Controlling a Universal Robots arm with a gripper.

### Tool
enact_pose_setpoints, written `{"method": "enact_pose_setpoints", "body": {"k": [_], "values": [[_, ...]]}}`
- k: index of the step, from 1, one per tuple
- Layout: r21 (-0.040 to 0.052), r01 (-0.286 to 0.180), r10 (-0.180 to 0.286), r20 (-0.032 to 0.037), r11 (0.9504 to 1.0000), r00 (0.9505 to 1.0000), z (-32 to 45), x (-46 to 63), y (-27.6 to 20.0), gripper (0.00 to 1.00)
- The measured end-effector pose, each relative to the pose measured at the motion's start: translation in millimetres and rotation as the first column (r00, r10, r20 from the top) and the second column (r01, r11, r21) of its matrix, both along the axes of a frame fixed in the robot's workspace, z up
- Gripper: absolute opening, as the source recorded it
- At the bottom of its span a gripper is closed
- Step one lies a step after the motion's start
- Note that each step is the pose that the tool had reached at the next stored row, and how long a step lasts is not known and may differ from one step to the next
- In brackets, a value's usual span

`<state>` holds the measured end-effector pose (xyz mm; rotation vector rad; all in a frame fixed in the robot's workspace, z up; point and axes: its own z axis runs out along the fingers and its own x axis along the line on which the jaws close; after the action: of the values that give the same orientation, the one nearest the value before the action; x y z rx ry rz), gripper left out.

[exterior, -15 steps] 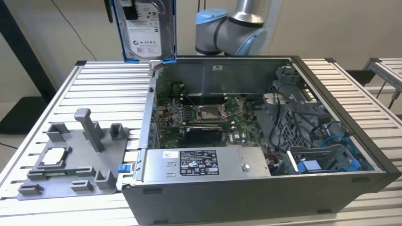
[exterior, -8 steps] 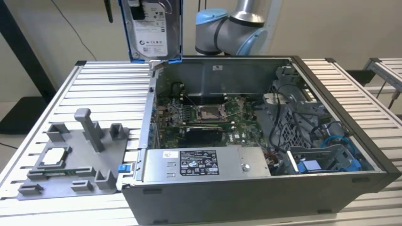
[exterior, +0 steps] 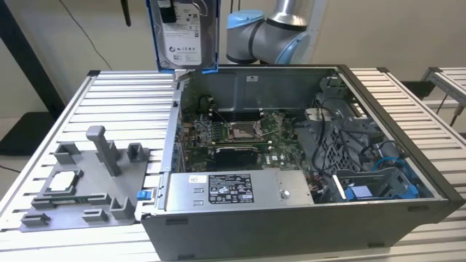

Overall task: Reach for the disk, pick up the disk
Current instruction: 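Pick up the disk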

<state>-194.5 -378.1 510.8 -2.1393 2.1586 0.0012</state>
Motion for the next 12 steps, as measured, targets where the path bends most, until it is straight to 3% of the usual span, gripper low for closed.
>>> {"method": "enact_pose_setpoints", "body": {"k": [12], "values": [[0.0002,0.0,0.0,0.0002,1.0,1.0,-0.1,25.1,0.0,0.0]]}}
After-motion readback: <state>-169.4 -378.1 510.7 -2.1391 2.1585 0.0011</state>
